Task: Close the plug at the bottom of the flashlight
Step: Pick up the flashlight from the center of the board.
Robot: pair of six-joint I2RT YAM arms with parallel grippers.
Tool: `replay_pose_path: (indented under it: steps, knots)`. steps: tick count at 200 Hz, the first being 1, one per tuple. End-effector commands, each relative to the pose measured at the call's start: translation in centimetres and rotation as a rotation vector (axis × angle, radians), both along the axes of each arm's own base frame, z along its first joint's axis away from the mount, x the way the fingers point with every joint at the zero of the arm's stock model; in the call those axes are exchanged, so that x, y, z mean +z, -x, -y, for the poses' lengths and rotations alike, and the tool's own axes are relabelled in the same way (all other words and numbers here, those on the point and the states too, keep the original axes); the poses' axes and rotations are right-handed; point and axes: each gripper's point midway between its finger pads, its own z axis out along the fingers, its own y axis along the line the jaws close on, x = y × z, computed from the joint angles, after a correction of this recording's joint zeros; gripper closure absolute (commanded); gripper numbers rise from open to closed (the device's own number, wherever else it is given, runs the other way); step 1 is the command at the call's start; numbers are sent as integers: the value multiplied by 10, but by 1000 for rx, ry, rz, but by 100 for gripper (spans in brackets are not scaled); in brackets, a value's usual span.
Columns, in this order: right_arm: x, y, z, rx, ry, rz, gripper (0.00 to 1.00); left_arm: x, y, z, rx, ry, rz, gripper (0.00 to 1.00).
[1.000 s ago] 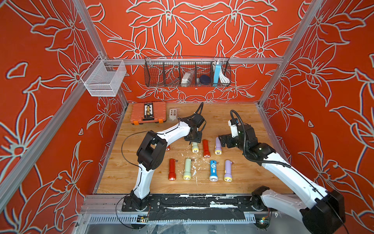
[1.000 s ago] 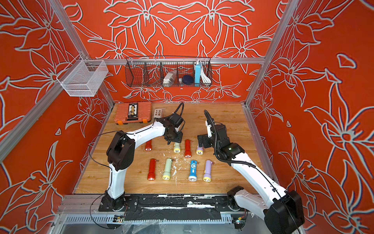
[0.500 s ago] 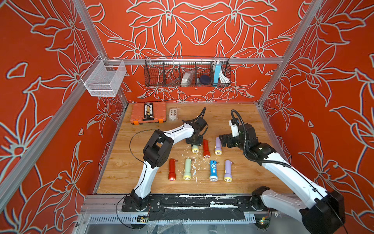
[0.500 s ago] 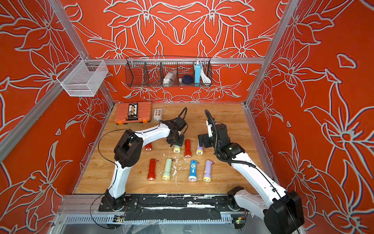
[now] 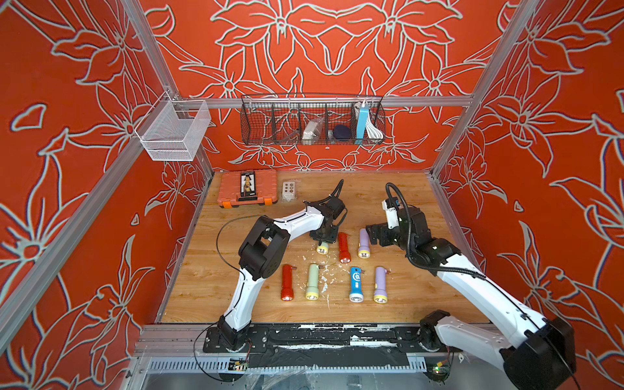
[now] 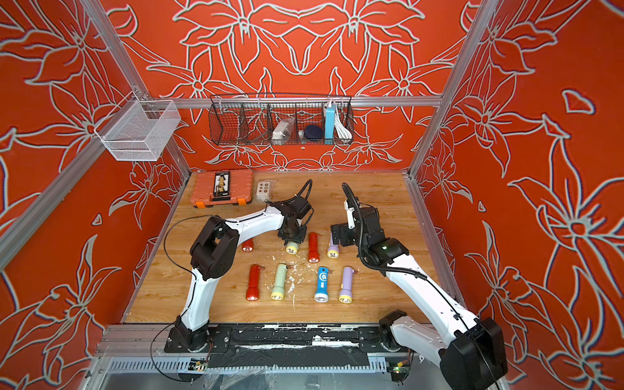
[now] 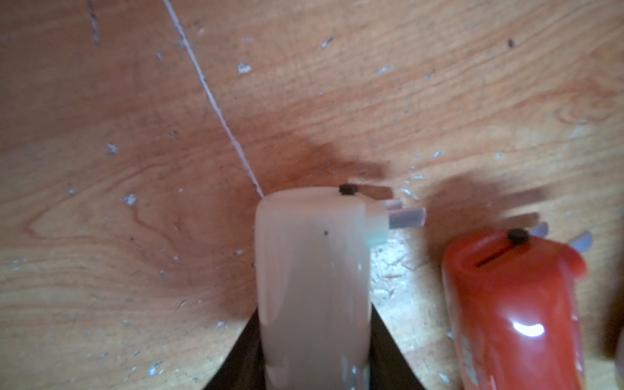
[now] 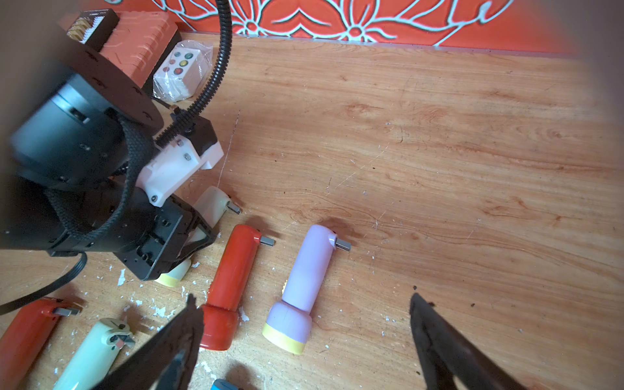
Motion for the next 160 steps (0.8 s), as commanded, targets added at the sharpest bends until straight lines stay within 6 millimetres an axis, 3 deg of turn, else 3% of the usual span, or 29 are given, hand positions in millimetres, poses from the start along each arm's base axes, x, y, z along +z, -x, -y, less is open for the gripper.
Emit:
replay_pose_path:
  steps: [1,8,76,108,132,160]
  knots:
    - [12,-3,-3,4,-27,15,2,10,-1,-1,-29,-13,33,93]
    - [14,-5,-3,2,-29,18,2,20,-4,-2,-33,-10,55,100]
    - [46,-19,-26,76,-111,89,2,143,-26,-17,-74,123,378,100]
    - [62,-24,-36,142,-103,169,2,190,-16,-13,-224,208,581,100]
    - [73,-28,-38,158,-98,213,2,219,-9,-27,-193,257,739,100]
    - [84,-26,-54,253,-133,249,2,246,5,-40,-197,397,830,100]
